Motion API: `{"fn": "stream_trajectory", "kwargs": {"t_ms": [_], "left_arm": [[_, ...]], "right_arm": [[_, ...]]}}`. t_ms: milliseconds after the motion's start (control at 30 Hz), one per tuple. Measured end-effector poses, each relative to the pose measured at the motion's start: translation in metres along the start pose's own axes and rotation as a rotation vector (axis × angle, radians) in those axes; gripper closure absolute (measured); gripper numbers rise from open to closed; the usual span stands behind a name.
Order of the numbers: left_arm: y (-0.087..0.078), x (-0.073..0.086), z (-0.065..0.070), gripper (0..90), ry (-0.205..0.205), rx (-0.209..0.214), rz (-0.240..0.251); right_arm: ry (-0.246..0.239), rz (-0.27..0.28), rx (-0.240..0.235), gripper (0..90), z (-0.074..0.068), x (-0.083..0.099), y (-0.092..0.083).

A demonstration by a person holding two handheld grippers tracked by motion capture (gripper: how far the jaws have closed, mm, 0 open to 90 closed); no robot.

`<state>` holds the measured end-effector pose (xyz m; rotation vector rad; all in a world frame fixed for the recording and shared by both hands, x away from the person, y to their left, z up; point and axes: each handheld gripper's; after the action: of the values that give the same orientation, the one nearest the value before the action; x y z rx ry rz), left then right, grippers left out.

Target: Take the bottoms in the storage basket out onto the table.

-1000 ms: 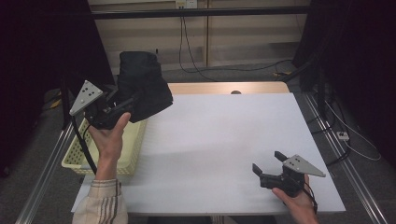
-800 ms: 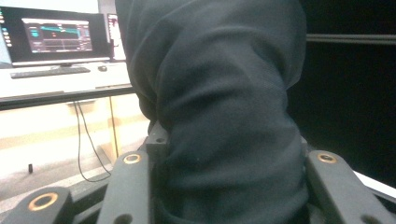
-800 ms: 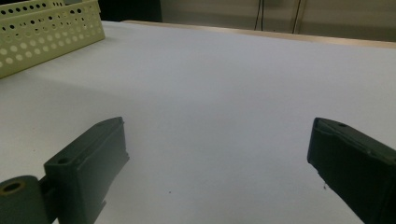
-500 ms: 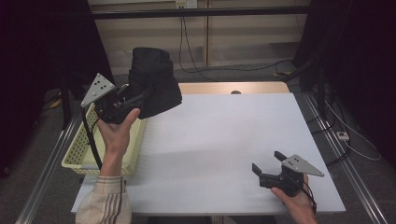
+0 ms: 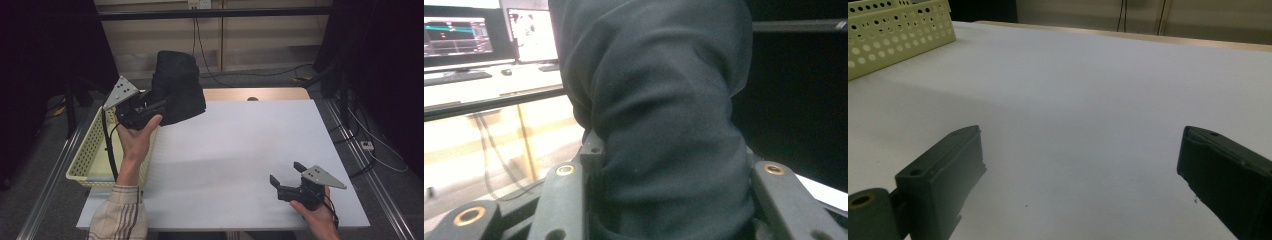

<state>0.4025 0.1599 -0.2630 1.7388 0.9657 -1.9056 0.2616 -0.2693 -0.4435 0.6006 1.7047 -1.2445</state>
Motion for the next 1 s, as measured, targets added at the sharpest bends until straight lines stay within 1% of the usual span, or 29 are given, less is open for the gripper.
{"fn": "stream_trajectory", "kwargs": {"t_ms": [67, 100, 133, 167, 200, 267, 300, 433, 567, 667, 700, 767, 867, 967, 1000], "left_arm": [[0.000, 0.002, 0.001, 53.3, -0.017, 0.014, 0.006], [0.000, 0.003, 0.001, 53.3, -0.012, 0.016, 0.000], [0.000, 0.003, 0.003, 53.3, -0.020, 0.016, 0.005], [0.000, 0.003, 0.004, 53.3, -0.009, 0.009, -0.002], [0.002, 0.003, 0.006, 53.3, -0.015, 0.006, -0.001], [0.004, 0.004, 0.007, 53.3, -0.015, 0.016, -0.009], [0.005, 0.005, 0.007, 53.3, -0.023, 0.023, -0.008], [0.010, 0.008, 0.010, 53.3, -0.020, 0.024, -0.023], [0.016, 0.010, 0.013, 53.3, -0.026, 0.041, -0.033], [0.018, 0.011, 0.016, 53.3, -0.016, 0.047, -0.039], [0.020, 0.011, 0.017, 53.3, -0.020, 0.053, -0.038], [0.021, 0.011, 0.019, 53.3, -0.015, 0.055, -0.048], [0.025, 0.013, 0.022, 53.0, -0.035, 0.075, -0.048], [0.029, 0.013, 0.026, 53.0, -0.024, 0.078, -0.057], [0.030, 0.013, 0.028, 52.9, -0.024, 0.084, -0.059]], "right_arm": [[-0.007, 0.002, -0.002, 4.7, 0.000, 0.000, 0.000], [-0.005, 0.006, -0.003, 4.7, 0.000, -0.001, -0.002], [-0.005, 0.006, -0.003, 4.7, 0.000, -0.001, -0.002], [0.000, 0.005, -0.005, 4.7, 0.001, 0.000, -0.001], [0.000, 0.005, -0.005, 4.7, 0.001, 0.000, -0.001], [-0.001, 0.005, -0.006, 4.7, 0.001, 0.000, -0.002], [0.003, 0.006, -0.007, 4.7, 0.001, -0.001, -0.002], [-0.001, 0.005, -0.007, 4.7, 0.000, 0.000, -0.002], [0.006, 0.007, -0.012, 4.7, 0.000, -0.001, -0.002], [0.002, 0.007, -0.013, 4.7, 0.000, 0.000, -0.002], [0.001, 0.006, -0.012, 4.7, 0.000, 0.000, -0.002], [-0.001, 0.005, -0.013, 4.7, -0.001, 0.000, -0.002], [-0.008, 0.004, -0.013, 4.6, -0.001, 0.000, -0.002], [-0.002, 0.002, -0.010, 4.6, 0.000, 0.000, -0.001], [-0.003, 0.004, -0.009, 4.6, 0.000, 0.000, -0.001]]}}
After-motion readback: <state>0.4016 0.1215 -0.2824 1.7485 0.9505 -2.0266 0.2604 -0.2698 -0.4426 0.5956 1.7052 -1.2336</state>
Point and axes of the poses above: each handheld gripper's, and its own axes: y roughly forward along the jaws, x roughly out of its underside, z roughly to its right, and after that the axes turned 7 degrees about -z, right-handed
